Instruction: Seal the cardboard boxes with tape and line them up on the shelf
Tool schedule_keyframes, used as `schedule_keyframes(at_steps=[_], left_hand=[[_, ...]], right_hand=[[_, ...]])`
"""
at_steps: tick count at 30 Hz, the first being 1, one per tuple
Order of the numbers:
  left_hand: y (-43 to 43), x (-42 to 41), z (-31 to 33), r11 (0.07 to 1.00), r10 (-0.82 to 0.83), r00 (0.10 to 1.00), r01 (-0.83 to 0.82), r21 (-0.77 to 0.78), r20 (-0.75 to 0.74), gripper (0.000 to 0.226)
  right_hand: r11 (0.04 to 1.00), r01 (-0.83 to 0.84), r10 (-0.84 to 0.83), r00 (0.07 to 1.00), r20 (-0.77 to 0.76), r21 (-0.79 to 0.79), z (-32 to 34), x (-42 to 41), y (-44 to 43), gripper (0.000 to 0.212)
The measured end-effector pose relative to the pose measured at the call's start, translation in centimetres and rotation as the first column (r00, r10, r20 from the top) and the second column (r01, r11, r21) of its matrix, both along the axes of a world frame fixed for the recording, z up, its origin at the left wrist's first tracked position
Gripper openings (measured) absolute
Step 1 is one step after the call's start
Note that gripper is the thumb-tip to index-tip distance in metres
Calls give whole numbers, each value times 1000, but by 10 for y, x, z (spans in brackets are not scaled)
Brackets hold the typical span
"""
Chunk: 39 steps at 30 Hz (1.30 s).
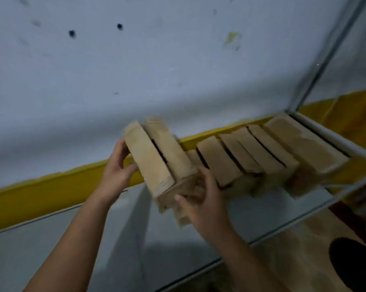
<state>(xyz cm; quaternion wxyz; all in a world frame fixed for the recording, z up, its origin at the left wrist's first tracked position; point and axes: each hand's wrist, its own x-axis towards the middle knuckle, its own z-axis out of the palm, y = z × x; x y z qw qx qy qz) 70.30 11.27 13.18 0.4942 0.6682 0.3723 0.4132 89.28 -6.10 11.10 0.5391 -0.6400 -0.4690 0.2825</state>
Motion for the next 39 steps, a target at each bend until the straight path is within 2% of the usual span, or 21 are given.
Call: schedule_keyframes(at_steps=[4, 8, 11, 17, 20, 22, 30, 35, 39], left_hand=[[-3, -45, -33, 965, 111, 993, -116, -236, -36, 71], [-18, -51, -96, 830, 167, 977, -212, -516, -132, 71], [-34, -33, -128, 756, 153, 982, -187, -627, -108, 64], [-53, -2, -163, 724, 309, 951, -240, -647, -7, 55], [-60, 0, -169, 706, 345, 939, -257, -660, 4, 46], [-64, 3, -168, 706, 352, 936, -253, -662, 17, 40], [-67, 10, -187, 762, 304, 952, -256, -595, -20, 34], [-62, 10, -200, 798, 291, 955, -277, -536, -60, 33], [-62, 8, -192, 833, 278, 944, -329, -444, -178, 30]], right_hand=[[986, -147, 146, 989, -21, -85, -50, -47, 37, 65], [942, -195, 180, 980, -80, -273, -99, -66, 37, 56], [892, -222, 189, 975, -120, -393, -121, -63, 36, 54], [842, -252, 227, 968, -110, -478, -130, -58, 36, 81], [827, -298, 295, 952, -83, -476, -131, -55, 27, 97], [806, -341, 356, 932, -66, -484, -128, -51, 17, 100], [800, -335, 303, 941, -147, -497, -128, -36, 9, 82], [798, -313, 275, 949, -151, -515, -140, -32, 12, 79], [779, -362, 345, 929, -132, -512, -133, -23, 19, 69]])
